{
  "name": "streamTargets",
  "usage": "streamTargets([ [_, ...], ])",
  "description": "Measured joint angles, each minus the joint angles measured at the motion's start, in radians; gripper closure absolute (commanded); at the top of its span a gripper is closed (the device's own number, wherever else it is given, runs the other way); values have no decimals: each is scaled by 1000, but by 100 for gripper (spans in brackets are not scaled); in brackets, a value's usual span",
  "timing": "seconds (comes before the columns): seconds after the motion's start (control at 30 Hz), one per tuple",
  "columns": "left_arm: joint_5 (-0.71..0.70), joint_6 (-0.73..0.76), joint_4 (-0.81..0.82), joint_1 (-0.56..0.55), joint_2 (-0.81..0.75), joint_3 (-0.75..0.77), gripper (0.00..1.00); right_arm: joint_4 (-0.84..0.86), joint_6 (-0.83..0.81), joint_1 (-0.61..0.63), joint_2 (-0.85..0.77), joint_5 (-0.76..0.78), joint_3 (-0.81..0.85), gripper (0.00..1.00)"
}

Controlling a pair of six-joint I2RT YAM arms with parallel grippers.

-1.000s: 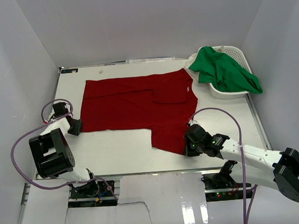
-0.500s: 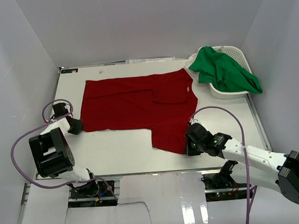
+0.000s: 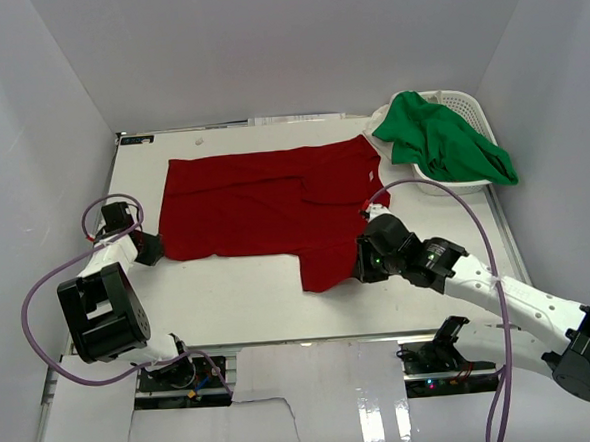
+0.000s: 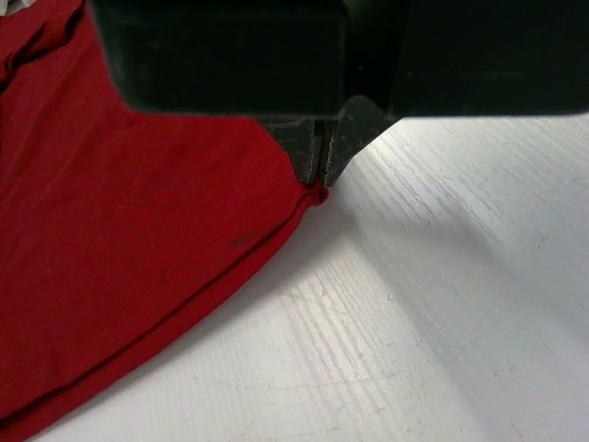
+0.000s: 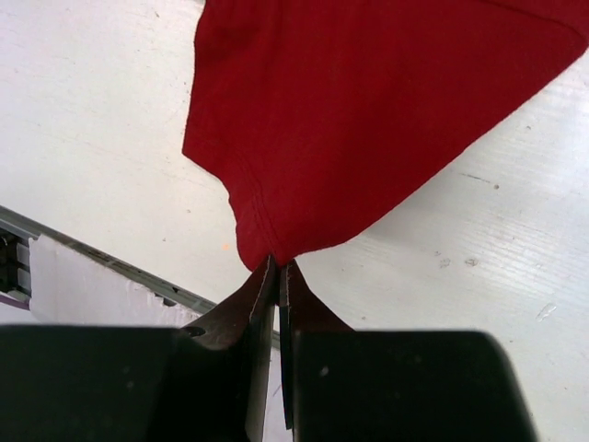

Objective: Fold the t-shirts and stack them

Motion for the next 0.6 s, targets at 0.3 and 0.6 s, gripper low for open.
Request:
streamTargets([
  [0.3,5,5,-23,0,0,36,100,-43,-80,-61,89,-13,122,92],
  [0.6,16,5,-32,0,0,124,100,-52,-180,-191,169,-66,242,92],
])
